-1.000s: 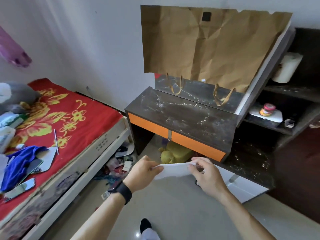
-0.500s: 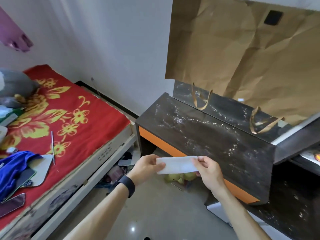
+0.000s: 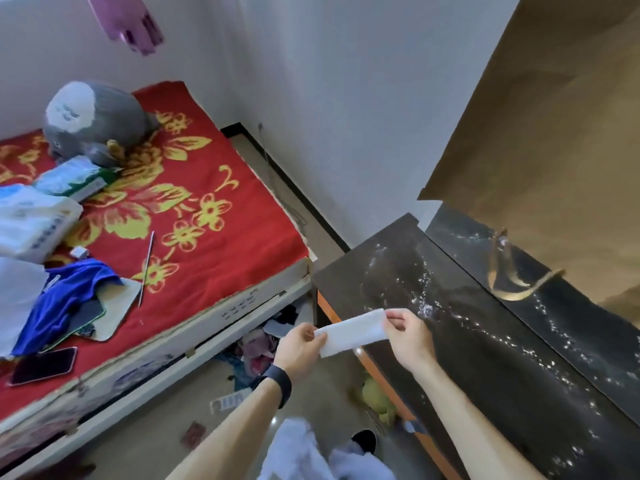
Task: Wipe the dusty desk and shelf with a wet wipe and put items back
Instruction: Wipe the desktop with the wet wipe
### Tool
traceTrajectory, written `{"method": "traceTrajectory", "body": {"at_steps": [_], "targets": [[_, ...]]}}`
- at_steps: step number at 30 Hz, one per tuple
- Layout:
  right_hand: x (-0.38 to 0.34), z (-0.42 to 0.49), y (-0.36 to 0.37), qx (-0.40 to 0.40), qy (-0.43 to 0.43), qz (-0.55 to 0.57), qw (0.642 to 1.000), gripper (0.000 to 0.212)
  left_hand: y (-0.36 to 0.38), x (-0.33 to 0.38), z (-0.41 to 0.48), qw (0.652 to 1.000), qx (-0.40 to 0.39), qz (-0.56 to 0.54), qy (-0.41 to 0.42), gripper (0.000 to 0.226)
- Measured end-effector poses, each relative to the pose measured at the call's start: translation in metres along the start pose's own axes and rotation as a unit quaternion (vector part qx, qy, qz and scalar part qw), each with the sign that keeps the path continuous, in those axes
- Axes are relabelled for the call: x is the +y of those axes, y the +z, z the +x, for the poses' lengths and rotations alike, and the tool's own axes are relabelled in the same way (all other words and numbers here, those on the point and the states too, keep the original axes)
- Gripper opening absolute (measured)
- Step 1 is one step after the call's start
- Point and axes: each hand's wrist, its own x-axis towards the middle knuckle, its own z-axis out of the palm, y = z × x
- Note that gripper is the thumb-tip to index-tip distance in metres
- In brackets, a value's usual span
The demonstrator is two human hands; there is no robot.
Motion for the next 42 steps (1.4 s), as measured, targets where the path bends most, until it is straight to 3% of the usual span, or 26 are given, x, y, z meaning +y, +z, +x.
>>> {"method": "traceTrajectory", "body": {"at_steps": [6,9,11,14,16,20,23,26,30,32,34,39,42], "targets": [[-0.066,0.11,0.023,-0.016,-0.054,-0.082,0.995,0.013,0.006,0.024,0.069,0.999,0.024,-0.007,-0.032,0.032],[-0.071,0.143,0.043,-0.027,-0.059,-0.1,0.993,0.032,0.009,0.02,0.103,0.996,-0.013,0.077,-0.036,0.028],[-0.058,0.148,0.063,0.003,-0.047,-0.144,0.988,0.041,0.007,0.009,0.117,0.99,0.001,0.136,-0.043,0.042],[-0.031,0.132,0.104,0.018,-0.114,-0.284,0.952,0.052,-0.006,-0.004,0.134,0.969,0.058,0.231,0.064,0.06],[-0.018,0.12,0.133,-0.007,-0.143,-0.358,0.923,0.06,-0.011,-0.012,0.148,0.94,0.011,0.31,0.142,0.066],[-0.003,0.121,0.167,-0.011,-0.142,-0.407,0.902,0.07,-0.02,-0.031,0.179,0.86,-0.047,0.435,0.264,0.082],[0.002,0.131,0.163,-0.052,-0.218,-0.429,0.875,0.063,-0.022,-0.036,0.187,0.836,-0.064,0.46,0.291,0.076],[0.011,0.131,0.138,-0.045,-0.197,-0.434,0.878,0.062,-0.023,-0.035,0.187,0.822,-0.066,0.486,0.291,0.09],[0.053,0.09,0.09,0.04,-0.036,-0.423,0.905,0.067,-0.029,-0.025,0.184,0.807,-0.072,0.508,0.294,0.077],[0.06,0.072,0.078,0.051,-0.001,-0.415,0.908,0.069,-0.031,-0.021,0.183,0.8,-0.083,0.519,0.289,0.071],[0.053,0.075,0.088,0.03,-0.019,-0.409,0.912,0.069,-0.033,-0.022,0.184,0.794,-0.09,0.529,0.286,0.07],[-0.002,0.157,0.13,-0.014,-0.157,-0.402,0.902,0.063,-0.034,-0.013,0.182,0.781,-0.099,0.549,0.28,0.063],[-0.005,0.182,0.118,-0.003,-0.132,-0.412,0.902,0.061,-0.034,0.0,0.182,0.774,-0.105,0.565,0.266,0.059]]}}
